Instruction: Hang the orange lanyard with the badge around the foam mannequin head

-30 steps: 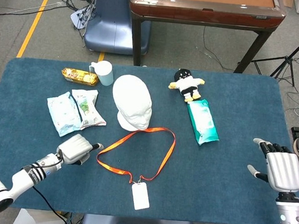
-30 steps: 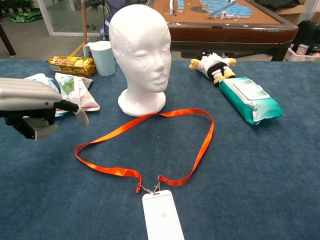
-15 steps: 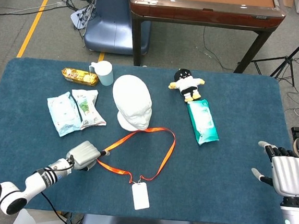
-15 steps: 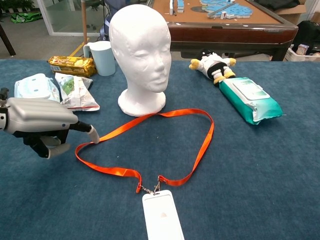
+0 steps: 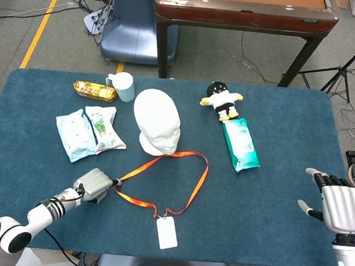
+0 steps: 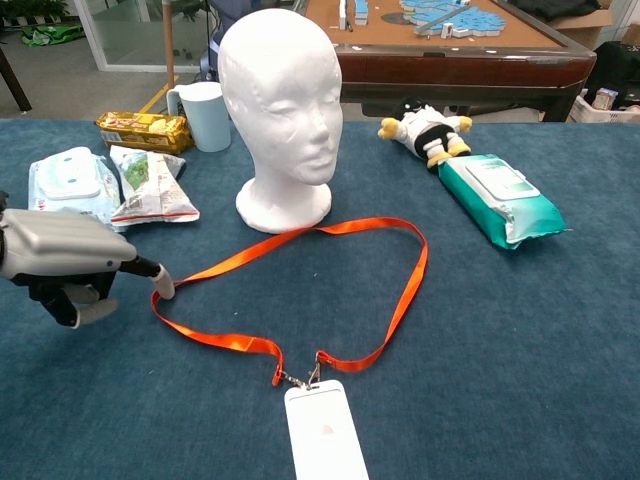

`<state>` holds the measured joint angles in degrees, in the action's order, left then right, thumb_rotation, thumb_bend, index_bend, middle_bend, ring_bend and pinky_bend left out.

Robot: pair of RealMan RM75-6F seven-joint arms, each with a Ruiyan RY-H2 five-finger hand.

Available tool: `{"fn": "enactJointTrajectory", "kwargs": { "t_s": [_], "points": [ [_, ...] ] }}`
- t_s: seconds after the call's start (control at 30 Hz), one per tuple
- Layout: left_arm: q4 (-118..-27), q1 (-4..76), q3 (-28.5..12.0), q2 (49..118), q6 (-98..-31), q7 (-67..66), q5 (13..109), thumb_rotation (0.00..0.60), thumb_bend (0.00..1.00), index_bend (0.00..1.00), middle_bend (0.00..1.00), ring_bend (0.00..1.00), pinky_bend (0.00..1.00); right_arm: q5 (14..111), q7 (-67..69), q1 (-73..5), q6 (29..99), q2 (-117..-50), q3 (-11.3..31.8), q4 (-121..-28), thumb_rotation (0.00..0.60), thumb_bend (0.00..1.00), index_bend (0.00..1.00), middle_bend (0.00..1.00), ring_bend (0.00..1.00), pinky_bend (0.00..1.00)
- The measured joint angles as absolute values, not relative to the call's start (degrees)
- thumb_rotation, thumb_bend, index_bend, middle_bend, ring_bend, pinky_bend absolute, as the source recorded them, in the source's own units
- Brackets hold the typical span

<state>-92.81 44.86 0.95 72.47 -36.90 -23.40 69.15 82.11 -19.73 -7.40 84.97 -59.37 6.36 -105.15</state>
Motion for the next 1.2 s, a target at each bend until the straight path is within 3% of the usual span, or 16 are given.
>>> {"fn": "enactJointTrajectory", "kwargs": {
  "t_s": [0.63, 0.83, 1.2],
  "points": [
    [-96.4, 41.2, 4.0, 64.8, -41.4, -21.4, 62.9, 0.6, 0.56, 0.17, 0.95, 1.0, 0.81, 83.3, -19.7, -7.6, 85.0, -59.7, 6.1, -105.6, 0.6, 0.05, 0.3, 0.45, 0.45, 0.46],
    [-98.2, 40.6, 3.3, 64.1, -42.2, -18.0, 64.5, 0.6, 0.34, 0.14, 0.83, 0.91, 0.81, 83.5, -19.3, -7.3, 85.2, -59.5, 5.9, -105.7, 0.6, 0.05, 0.3, 0.45, 0.45, 0.46],
    [-95.3, 40.0, -1.0, 70.3, -48.0, -16.2, 66.4, 0.6, 0.29, 0.28, 0.86, 0.95, 0.81, 83.8, -17.1, -5.9, 86.7, -58.8, 5.5, -104.8, 0.6, 0.05, 0.3, 0.45, 0.45, 0.46]
  ]
}}
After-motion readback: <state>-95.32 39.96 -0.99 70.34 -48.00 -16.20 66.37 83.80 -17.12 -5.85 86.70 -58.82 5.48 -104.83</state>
